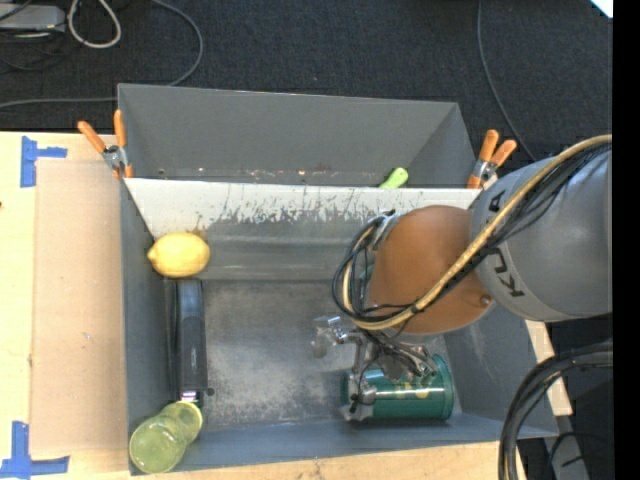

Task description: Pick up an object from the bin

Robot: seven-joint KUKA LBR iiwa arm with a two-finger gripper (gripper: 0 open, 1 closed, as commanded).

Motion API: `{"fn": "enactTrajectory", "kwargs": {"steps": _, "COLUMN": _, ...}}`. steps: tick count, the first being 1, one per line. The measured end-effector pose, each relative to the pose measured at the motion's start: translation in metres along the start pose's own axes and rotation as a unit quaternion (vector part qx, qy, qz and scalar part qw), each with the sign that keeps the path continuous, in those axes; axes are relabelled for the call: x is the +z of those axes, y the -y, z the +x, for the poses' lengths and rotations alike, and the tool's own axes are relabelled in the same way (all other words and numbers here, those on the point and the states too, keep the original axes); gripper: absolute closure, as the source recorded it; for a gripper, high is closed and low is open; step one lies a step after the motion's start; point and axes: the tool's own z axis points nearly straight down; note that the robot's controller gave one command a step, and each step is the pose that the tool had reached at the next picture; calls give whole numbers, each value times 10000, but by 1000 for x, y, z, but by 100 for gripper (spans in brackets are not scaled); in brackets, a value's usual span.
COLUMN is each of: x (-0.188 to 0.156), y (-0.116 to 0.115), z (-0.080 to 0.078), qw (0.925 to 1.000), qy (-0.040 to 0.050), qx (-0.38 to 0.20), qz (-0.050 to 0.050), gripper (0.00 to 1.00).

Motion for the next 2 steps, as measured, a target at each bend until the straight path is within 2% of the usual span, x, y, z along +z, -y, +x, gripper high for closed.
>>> {"fn": "enactTrajectory", "kwargs": {"steps": 1, "x": -22, "y": 61, "z": 28, "qw": 9945, "qy": 9, "qx": 1048, "qz": 5, "gripper": 0}}
{"fn": "enactTrajectory", "kwargs": {"steps": 2, "x": 6, "y": 73, "z": 35, "qw": 9981, "qy": -66, "qx": -610, "qz": -27, "gripper": 0}}
